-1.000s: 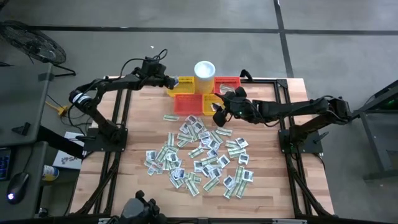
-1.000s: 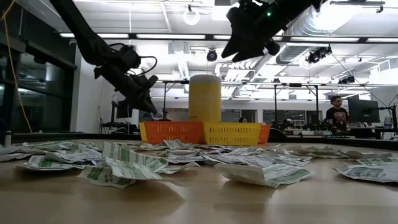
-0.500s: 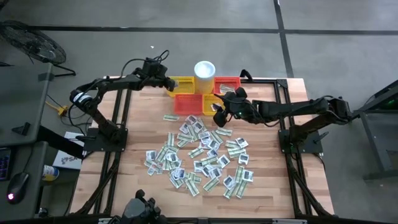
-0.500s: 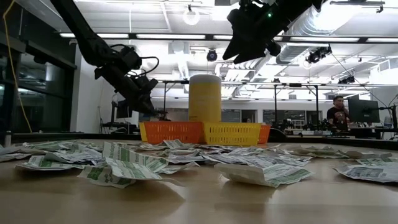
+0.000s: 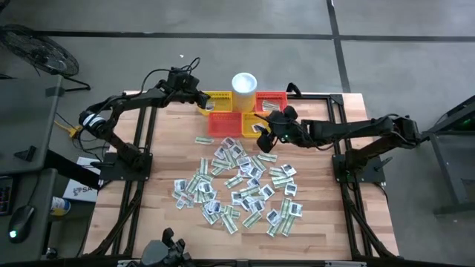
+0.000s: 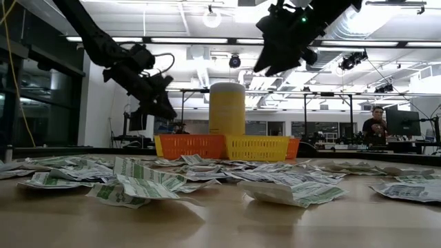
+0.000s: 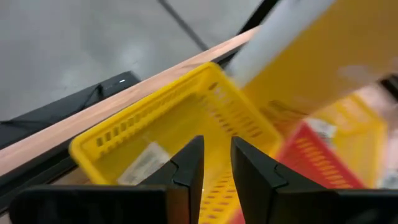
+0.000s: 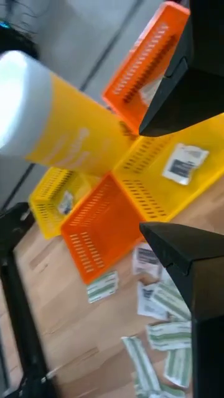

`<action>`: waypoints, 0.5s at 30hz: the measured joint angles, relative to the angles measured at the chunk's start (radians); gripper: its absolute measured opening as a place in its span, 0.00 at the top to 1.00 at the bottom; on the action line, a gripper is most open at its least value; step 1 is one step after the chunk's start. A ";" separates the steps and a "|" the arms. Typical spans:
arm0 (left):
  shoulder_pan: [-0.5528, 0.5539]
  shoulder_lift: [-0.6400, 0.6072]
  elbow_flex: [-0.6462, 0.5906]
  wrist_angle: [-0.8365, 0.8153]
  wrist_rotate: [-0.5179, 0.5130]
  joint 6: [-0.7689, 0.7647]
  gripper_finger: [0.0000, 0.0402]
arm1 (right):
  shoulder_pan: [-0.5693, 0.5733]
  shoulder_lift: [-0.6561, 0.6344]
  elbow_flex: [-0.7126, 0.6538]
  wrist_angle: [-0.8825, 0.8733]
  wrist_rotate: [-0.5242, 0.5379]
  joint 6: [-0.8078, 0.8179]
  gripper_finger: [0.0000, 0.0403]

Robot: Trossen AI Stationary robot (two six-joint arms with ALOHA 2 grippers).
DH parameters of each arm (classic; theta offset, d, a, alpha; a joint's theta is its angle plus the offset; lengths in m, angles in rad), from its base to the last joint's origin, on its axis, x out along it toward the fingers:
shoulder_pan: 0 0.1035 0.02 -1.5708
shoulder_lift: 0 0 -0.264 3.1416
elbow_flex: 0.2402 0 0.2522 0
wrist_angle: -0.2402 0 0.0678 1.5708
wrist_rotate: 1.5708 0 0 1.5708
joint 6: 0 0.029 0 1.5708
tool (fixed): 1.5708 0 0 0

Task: Pick & Place First Aid Supplies
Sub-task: Put the black towelette pack into the bottom yellow basket

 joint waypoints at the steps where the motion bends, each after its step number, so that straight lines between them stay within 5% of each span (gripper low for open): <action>1: -0.001 -0.017 0.000 -0.006 0.011 0.000 0.80 | 0.000 -0.002 0.000 -0.025 -0.009 0.014 0.43; 15: -0.193 -0.283 0.000 -0.297 -0.088 0.053 0.80 | 0.000 -0.025 0.000 -0.507 -0.273 0.240 0.43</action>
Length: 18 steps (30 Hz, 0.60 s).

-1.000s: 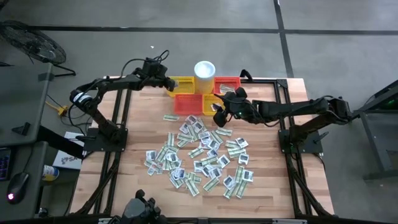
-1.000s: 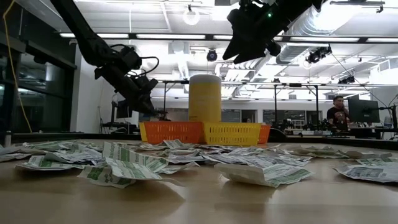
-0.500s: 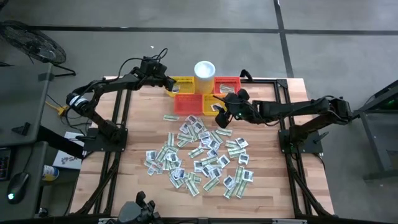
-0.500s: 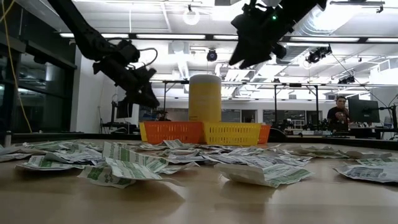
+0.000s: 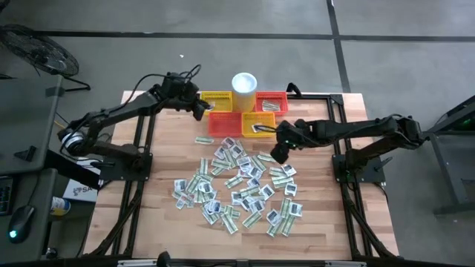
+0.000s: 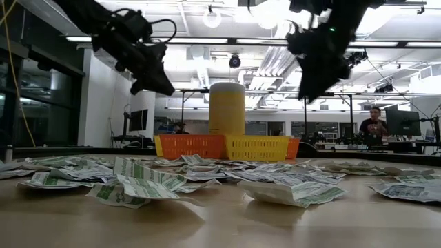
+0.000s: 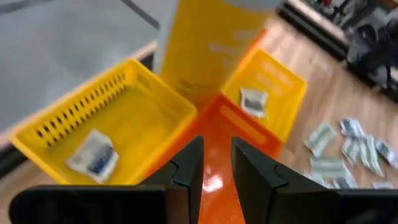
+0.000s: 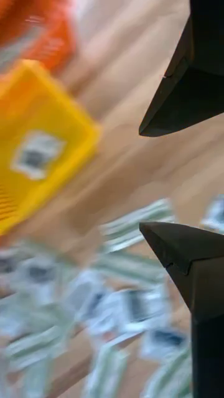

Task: Pick & Place First Aid Supplies
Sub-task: Put the black towelette pack into the bottom yellow basket

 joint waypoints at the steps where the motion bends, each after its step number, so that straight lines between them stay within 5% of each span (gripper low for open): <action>1: -0.019 -0.014 0.000 -0.021 -0.008 -0.001 0.80 | 0.000 0.000 0.000 -0.041 -0.017 0.021 0.43; 7: -0.139 -0.100 -0.021 -0.131 -0.039 -0.040 0.80 | 0.000 0.000 0.000 -0.166 -0.079 0.080 0.43; 18: -0.424 -0.293 -0.191 -0.126 -0.269 -0.260 0.80 | -0.019 -0.003 -0.123 -0.064 -0.257 0.068 0.43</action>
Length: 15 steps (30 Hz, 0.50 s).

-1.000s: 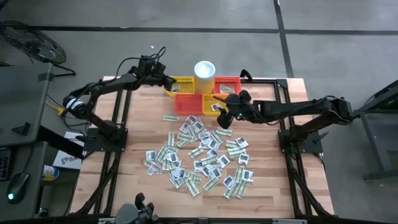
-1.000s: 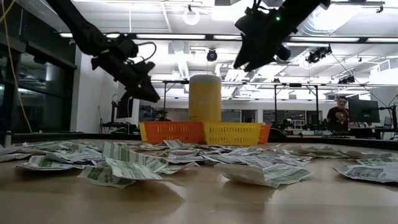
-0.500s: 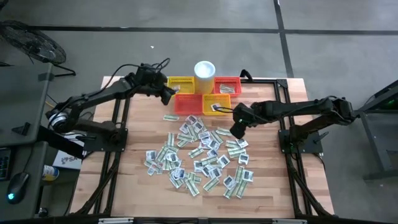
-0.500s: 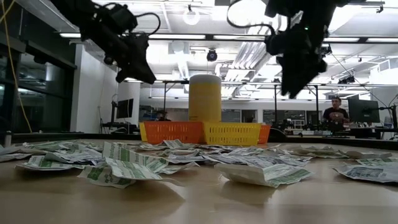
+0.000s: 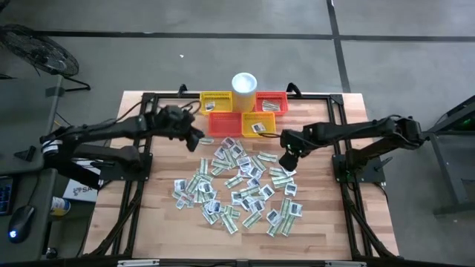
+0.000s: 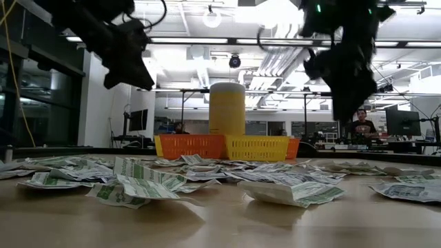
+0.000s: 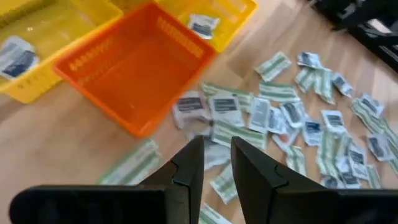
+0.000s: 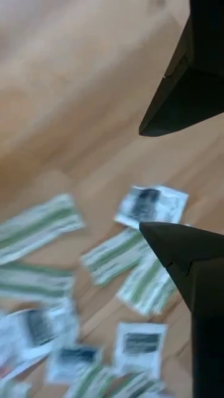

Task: Pick & Place First Aid Supplies
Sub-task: Put the black towelette pack into the bottom yellow basket

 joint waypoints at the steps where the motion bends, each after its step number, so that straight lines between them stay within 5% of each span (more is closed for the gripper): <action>1: -0.029 -0.015 -0.009 0.000 -0.025 -0.016 0.80 | -0.001 0.000 -0.031 0.030 -0.023 0.017 0.43; 15: -0.218 -0.357 -0.178 -0.002 -0.113 -0.030 0.80 | 0.000 -0.003 -0.169 0.183 -0.042 0.091 0.43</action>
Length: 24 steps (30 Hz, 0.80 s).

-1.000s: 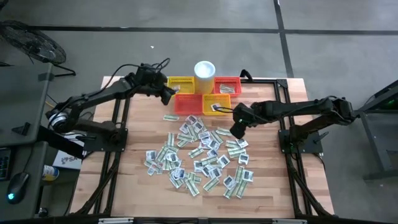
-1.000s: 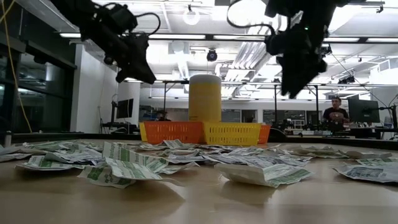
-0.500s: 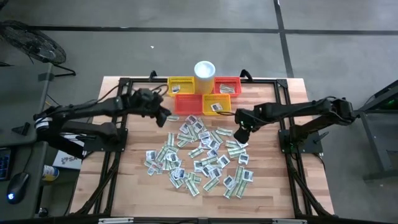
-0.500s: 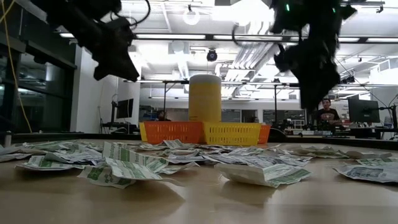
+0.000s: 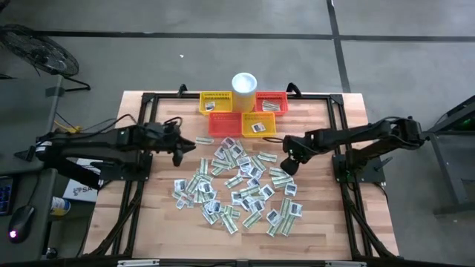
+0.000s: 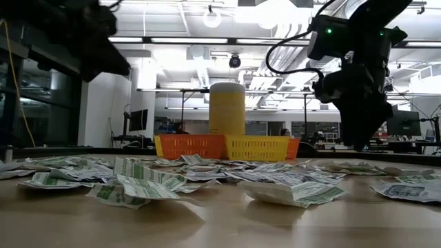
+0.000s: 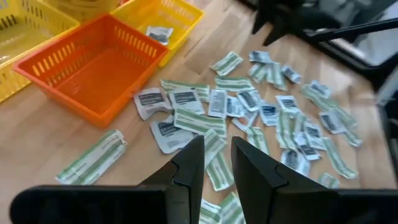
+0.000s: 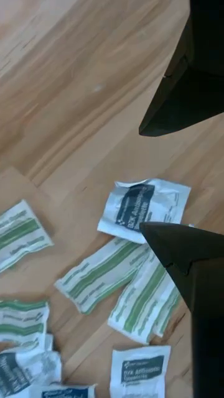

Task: Pick & Place First Aid Supplies
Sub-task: Put the black towelette pack into the bottom yellow basket

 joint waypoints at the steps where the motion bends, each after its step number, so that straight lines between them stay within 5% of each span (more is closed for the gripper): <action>1: -0.006 -0.040 -0.020 0.000 0.000 -0.004 0.80 | 0.000 0.000 -0.003 0.008 0.000 -0.007 0.43; 11: -0.011 -0.341 -0.139 -0.003 0.003 -0.059 0.80 | 0.002 0.000 -0.005 0.032 0.003 -0.080 0.46; 24: -0.011 -0.380 -0.275 0.078 0.069 -0.109 0.80 | 0.002 0.018 -0.005 0.028 0.000 -0.007 0.59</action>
